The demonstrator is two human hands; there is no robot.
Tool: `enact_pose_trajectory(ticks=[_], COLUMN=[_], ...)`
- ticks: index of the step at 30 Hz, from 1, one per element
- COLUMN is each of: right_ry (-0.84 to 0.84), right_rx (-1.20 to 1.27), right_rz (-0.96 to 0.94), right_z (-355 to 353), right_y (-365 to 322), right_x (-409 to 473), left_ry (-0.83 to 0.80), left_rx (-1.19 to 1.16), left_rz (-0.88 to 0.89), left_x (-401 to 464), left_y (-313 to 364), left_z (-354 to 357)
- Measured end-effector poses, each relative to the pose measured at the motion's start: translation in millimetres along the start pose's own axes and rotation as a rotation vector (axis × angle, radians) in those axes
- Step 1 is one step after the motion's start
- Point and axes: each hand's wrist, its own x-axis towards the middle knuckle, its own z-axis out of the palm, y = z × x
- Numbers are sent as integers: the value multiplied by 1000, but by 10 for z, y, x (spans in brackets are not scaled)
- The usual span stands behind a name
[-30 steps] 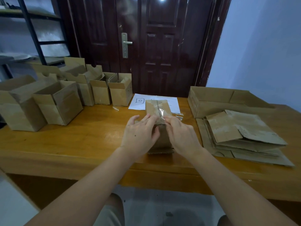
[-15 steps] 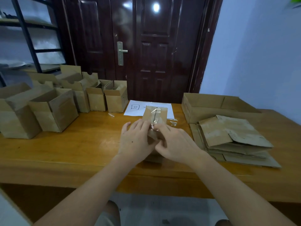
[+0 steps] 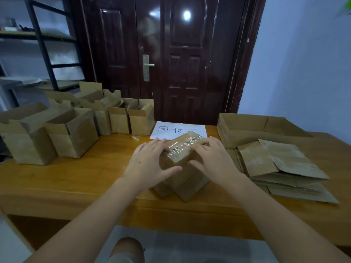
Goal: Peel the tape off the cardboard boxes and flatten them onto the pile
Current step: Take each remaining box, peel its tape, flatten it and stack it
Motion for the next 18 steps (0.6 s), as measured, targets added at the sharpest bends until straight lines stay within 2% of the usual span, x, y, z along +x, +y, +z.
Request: enact_pose_trajectory(ticks=[2, 4, 7, 9, 11, 13, 16, 18], right_ry=[64, 75, 19, -62, -186, -367, -363, -362], right_rx=[-81, -61, 201, 413, 521, 480, 270, 253], right_rz=[-20, -76, -77, 47, 162, 218, 215, 244], right_z=[-3, -22, -125, -214, -257, -272, -301, -365], right_y=[-94, -197, -261, -207, -135, -125, -221, -297], right_x=[21, 49, 144, 232, 280, 275, 259, 296], left_ry=[-12, -65, -171, -245, -264, -195, -104, -104], left_rx=[79, 109, 85, 28, -33, -100, -261, -458], left_rz=[-11, -48, -105, -125, -144, -215, -362, -410], left_x=[4, 11, 49, 93, 119, 117, 77, 71], left_y=[-32, -60, -148, -230, -283, -314, -332, -314], left_z=[-55, -103, -150, -155, -130, -82, 5, 63])
